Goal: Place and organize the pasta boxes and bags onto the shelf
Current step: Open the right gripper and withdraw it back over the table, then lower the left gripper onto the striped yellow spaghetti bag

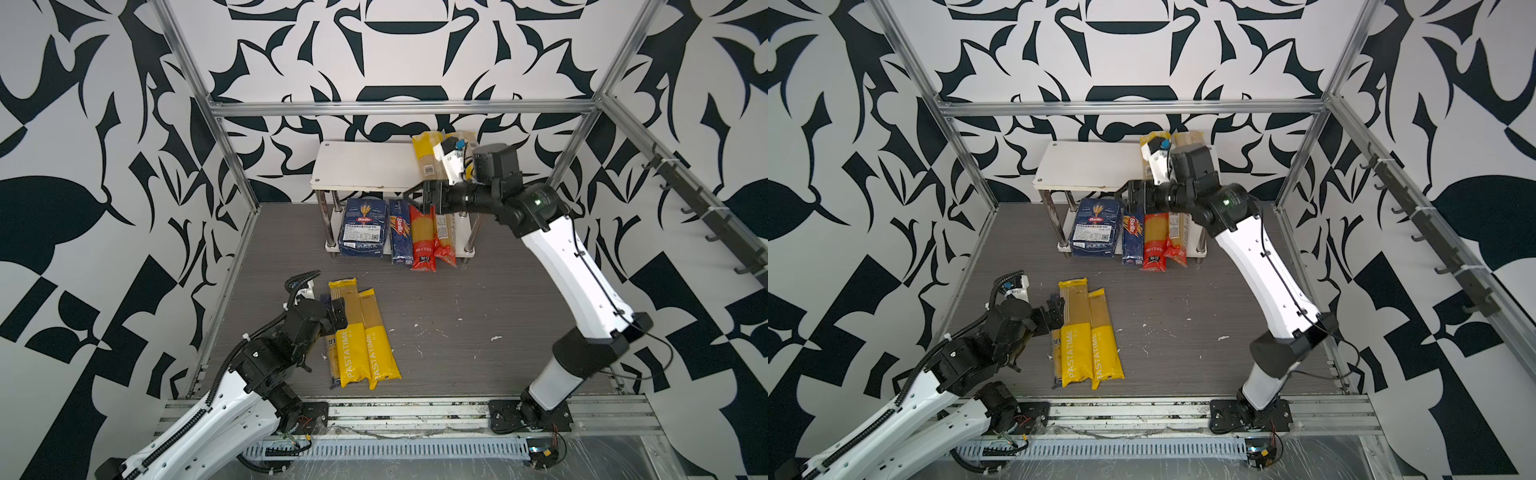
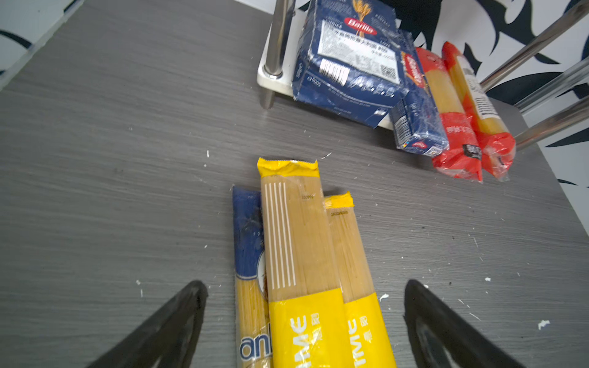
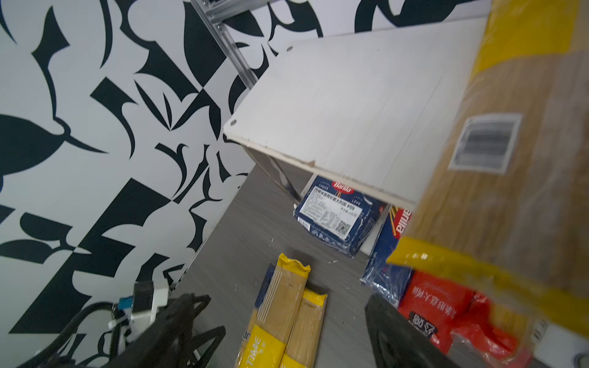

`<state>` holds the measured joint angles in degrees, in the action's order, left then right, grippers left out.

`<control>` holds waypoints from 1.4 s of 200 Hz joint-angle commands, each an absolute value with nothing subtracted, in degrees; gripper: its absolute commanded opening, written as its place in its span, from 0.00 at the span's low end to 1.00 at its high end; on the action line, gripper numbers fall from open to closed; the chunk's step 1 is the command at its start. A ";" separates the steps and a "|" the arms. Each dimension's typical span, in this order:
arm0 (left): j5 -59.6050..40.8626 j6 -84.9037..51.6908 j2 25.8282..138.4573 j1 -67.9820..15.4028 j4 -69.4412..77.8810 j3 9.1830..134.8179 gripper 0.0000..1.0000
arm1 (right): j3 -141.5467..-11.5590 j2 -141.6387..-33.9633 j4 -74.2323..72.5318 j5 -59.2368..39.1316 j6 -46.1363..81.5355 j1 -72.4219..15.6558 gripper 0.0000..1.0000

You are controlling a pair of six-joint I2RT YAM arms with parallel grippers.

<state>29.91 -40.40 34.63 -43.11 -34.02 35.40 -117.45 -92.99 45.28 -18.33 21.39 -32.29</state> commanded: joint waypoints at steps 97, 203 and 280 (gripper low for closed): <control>24.55 -49.04 33.34 -42.89 -33.34 28.42 0.99 | -73.45 -64.44 37.42 -2.96 23.70 -43.77 0.89; 19.95 -51.08 36.60 -43.14 -27.69 25.59 0.99 | -51.55 -55.92 34.35 -2.86 28.58 -44.74 0.92; 20.94 -53.60 32.58 -43.13 -27.71 22.14 0.99 | -49.93 -54.93 34.79 -1.61 28.59 -44.72 0.93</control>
